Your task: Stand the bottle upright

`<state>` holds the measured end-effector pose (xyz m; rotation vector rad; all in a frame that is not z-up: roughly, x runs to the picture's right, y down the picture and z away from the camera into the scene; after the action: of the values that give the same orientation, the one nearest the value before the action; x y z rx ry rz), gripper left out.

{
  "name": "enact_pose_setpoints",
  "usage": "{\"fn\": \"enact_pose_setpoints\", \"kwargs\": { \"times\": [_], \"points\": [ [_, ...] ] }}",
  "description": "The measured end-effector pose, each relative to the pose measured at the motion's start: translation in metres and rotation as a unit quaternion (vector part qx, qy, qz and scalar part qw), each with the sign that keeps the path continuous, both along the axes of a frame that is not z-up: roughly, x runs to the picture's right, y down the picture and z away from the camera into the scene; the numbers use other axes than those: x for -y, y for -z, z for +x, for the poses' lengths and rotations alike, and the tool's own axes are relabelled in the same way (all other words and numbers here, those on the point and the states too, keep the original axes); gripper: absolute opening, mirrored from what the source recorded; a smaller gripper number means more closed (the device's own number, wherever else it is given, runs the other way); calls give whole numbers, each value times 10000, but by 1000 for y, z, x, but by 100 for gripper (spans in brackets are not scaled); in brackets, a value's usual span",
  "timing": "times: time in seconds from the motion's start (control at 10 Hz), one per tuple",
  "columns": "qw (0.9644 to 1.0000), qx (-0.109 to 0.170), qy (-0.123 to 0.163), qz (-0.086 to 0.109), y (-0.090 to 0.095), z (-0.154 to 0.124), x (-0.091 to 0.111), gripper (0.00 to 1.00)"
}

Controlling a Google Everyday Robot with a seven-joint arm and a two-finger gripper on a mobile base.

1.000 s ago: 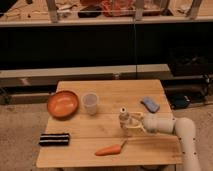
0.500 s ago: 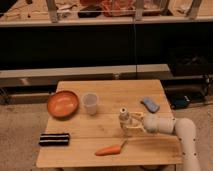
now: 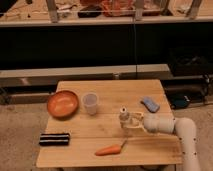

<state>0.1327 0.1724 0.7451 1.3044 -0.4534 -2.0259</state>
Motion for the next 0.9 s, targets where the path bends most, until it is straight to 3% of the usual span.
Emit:
{"fn": "enact_pose_setpoints", "kwargs": {
  "times": [0.3, 0.9],
  "points": [
    [9999, 112, -15, 43, 1, 4, 0, 39],
    [9995, 287, -58, 109, 3, 11, -1, 39]
  ]
}}
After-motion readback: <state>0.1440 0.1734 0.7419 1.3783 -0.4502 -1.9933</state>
